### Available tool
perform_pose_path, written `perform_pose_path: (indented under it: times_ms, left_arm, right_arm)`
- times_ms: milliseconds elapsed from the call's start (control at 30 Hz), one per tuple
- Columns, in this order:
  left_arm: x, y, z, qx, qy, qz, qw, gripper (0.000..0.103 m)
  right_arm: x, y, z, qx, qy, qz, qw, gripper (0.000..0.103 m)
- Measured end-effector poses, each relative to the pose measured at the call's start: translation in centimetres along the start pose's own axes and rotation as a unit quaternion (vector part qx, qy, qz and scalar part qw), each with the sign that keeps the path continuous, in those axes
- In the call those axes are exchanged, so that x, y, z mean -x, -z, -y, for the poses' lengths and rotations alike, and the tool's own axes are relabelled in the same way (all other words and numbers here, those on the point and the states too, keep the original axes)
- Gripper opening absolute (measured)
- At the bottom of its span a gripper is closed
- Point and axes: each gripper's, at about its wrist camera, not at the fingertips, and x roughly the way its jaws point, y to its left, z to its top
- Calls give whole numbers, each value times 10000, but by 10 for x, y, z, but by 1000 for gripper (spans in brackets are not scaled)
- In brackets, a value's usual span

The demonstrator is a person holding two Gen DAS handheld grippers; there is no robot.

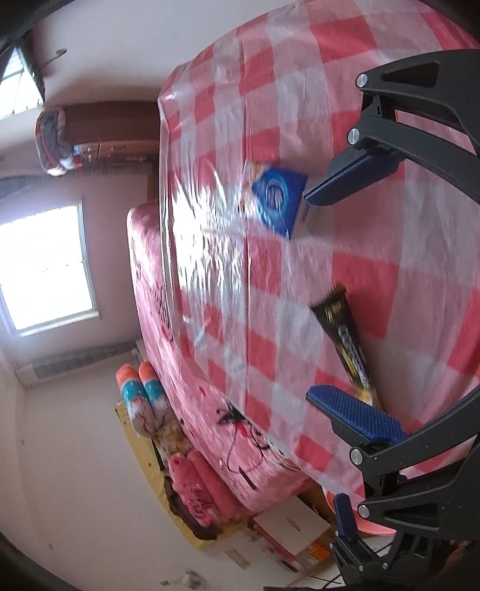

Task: Collect trash
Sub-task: 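Move both tools back toward the coffee stick and tissue pack on the table, then grasp the COFFEEMIX coffee stick with the left tool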

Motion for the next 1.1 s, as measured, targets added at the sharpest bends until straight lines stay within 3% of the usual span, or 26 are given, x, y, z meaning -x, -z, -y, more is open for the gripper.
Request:
perform_pose_path:
  times_ms: [467,833,1100]
  left_arm:
    - [-22,-20,50,-801,145,-26,9967,88]
    - [-45,-35,59,-759,358,-51,9965,88]
    - [-61,-38,66,-685,566,-201,9958,70]
  right_arm:
    - [-10,-13,35,-279,457,-104,9985,96]
    - [-36,-24,64,-563,356,-495,9966,96]
    - [-64,-32,64,-408,230,-903,9948,96]
